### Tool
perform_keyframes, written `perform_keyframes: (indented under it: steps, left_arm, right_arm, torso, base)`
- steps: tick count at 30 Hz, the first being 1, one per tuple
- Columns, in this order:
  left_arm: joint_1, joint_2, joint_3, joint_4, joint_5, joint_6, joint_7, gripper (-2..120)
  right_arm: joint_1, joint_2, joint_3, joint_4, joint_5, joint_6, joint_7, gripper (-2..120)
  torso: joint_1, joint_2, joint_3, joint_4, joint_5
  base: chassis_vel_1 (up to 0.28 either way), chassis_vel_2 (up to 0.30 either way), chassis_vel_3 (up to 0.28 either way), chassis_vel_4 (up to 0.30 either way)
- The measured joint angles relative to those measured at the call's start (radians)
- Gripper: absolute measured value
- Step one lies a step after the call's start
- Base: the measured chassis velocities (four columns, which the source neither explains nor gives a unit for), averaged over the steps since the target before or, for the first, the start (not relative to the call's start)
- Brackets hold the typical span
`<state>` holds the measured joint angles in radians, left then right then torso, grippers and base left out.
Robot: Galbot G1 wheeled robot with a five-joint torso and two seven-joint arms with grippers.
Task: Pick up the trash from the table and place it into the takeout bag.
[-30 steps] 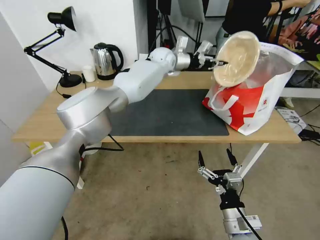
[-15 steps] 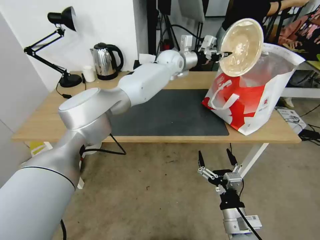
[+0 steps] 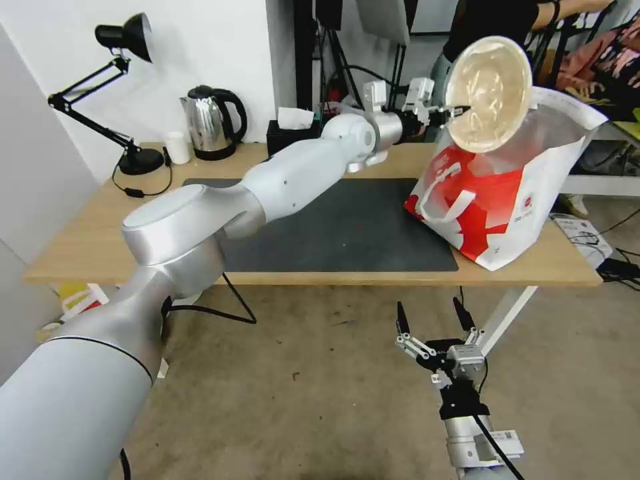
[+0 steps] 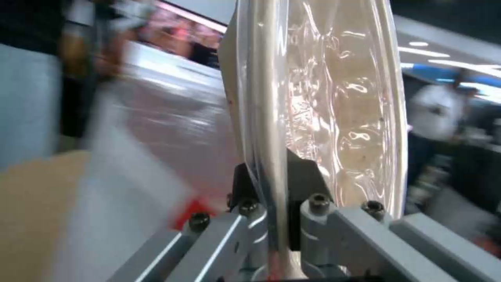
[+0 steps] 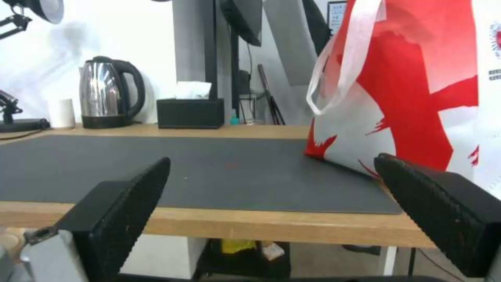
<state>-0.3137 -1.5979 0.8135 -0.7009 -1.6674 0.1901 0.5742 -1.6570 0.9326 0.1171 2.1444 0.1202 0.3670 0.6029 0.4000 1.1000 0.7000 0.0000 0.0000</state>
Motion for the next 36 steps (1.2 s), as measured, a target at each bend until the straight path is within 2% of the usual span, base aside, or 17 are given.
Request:
perform_keyframes:
  steps: [1, 2, 3, 7, 8, 10, 14, 21, 25, 31, 36]
  left_arm:
    - [0.0, -0.001, 0.019, 0.001, -0.006, 0.018, 0.061, 0]
    - [0.0, -0.001, 0.03, 0.002, -0.007, 0.029, 0.092, 0]
    - [0.0, -0.001, 0.03, 0.002, -0.007, 0.029, 0.092, 0]
    - [0.019, 0.0, 0.057, 0.003, -0.004, 0.067, 0.233, 0]
    - [0.019, 0.0, 0.057, 0.003, -0.004, 0.067, 0.233, 0]
    - [0.026, 0.0, 0.062, 0.002, 0.012, 0.075, 0.287, 0]
    - [0.026, 0.001, 0.064, -0.006, 0.04, 0.087, 0.337, 0]
    - [0.018, 0.0, 0.089, -0.02, 0.077, 0.098, 0.346, 0]
    - [0.03, 0.002, 0.087, -0.002, 0.12, 0.102, 0.351, 0]
    - [0.029, 0.004, 0.05, 0.024, 0.157, 0.106, 0.338, 0]
    - [0.027, 0.004, 0.023, 0.032, 0.17, 0.1, 0.3, 0]
  right_arm:
    - [0.0, 0.0, 0.0, 0.0, 0.0, 0.0, 0.0, 100]
    - [0.0, 0.0, 0.0, 0.0, 0.0, 0.0, 0.0, 100]
    - [0.0, 0.0, 0.0, 0.0, 0.0, 0.0, 0.0, 100]
    - [0.0, 0.0, 0.0, 0.0, 0.0, 0.0, 0.0, 100]
    - [0.0, 0.0, 0.0, 0.0, 0.0, 0.0, 0.0, 100]
    - [0.0, 0.0, 0.0, 0.0, 0.0, 0.0, 0.0, 100]
    - [0.0, 0.0, 0.0, 0.0, 0.0, 0.0, 0.0, 100]
    - [0.0, 0.0, 0.0, 0.0, 0.0, 0.0, 0.0, 100]
    - [0.0, 0.0, 0.0, 0.0, 0.0, 0.0, 0.0, 100]
    - [0.0, 0.0, 0.0, 0.0, 0.0, 0.0, 0.0, 100]
    - [0.0, 0.0, 0.0, 0.0, 0.0, 0.0, 0.0, 100]
  torso:
    - [0.0, 0.0, 0.0, -0.0002, 0.0]
    - [0.0, 0.0, 0.0, -0.0003, 0.0]
    - [0.0, 0.0, 0.0, -0.0003, 0.0]
    - [0.0, 0.0, 0.0, 0.0001, 0.0]
    - [0.0, 0.0, 0.0, 0.0001, 0.0]
    - [0.0, 0.0, 0.0, 0.0, 0.0]
    - [0.0, 0.0, 0.0, 0.0001, 0.0]
    - [0.0, 0.0, 0.0, -0.0002, -0.0001]
    - [0.0, 0.0, 0.0, -0.0001, 0.0]
    - [0.0, 0.0, 0.0, 0.0, -0.0001]
    - [0.0, 0.0, 0.0, -0.0001, -0.0001]
  base:
    - [0.0, 0.0, 0.0, 0.0]
    - [0.0, 0.0, 0.0, 0.0]
    - [0.0, 0.0, 0.0, 0.0]
    - [0.0, 0.0, 0.0, 0.0]
    - [0.0, 0.0, 0.0, 0.0]
    - [0.0, 0.0, 0.0, 0.0]
    - [0.0, 0.0, 0.0, 0.0]
    - [0.0, 0.0, 0.0, 0.0]
    - [0.0, 0.0, 0.0, 0.0]
    - [0.0, 0.0, 0.0, 0.0]
    - [0.0, 0.0, 0.0, 0.0]
